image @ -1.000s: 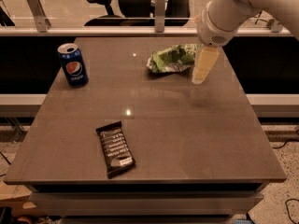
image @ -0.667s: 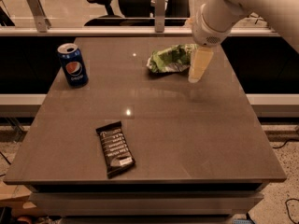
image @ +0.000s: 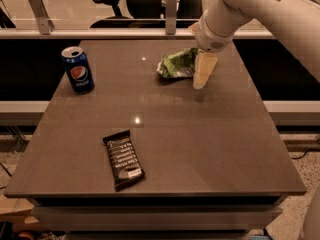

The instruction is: Move green jalapeno chip bag near rxbar chocolate

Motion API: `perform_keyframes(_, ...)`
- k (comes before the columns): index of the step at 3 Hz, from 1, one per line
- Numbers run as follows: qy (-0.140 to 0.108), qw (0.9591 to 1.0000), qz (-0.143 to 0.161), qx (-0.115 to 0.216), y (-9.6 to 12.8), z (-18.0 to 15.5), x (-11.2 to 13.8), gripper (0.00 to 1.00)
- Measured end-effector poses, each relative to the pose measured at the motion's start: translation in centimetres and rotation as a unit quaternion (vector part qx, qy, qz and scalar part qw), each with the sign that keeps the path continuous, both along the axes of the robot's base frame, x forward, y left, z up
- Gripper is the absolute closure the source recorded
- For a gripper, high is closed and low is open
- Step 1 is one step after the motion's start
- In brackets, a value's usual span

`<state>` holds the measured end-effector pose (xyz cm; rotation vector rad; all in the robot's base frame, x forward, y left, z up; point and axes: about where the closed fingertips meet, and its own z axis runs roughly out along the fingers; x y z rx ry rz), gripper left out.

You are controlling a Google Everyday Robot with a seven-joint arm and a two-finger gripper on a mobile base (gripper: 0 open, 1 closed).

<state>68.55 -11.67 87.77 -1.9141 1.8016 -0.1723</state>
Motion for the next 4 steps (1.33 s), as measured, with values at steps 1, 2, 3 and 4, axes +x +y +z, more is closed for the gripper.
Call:
perform_keyframes(1,0.006,1.0,0.002,-0.001,0.1,-0.63,0.95,0.0)
perform_keyframes(2,0.016,0.9998,0.011,-0.001,0.06,-0.99,1.39,0.19)
perform_keyframes(3,0.017,0.9998,0.012,-0.001,0.17,-1.17,1.39,0.41)
perform_keyframes(4,0.019,0.9997,0.013,-0.002,0.3,-1.42,1.41,0.65)
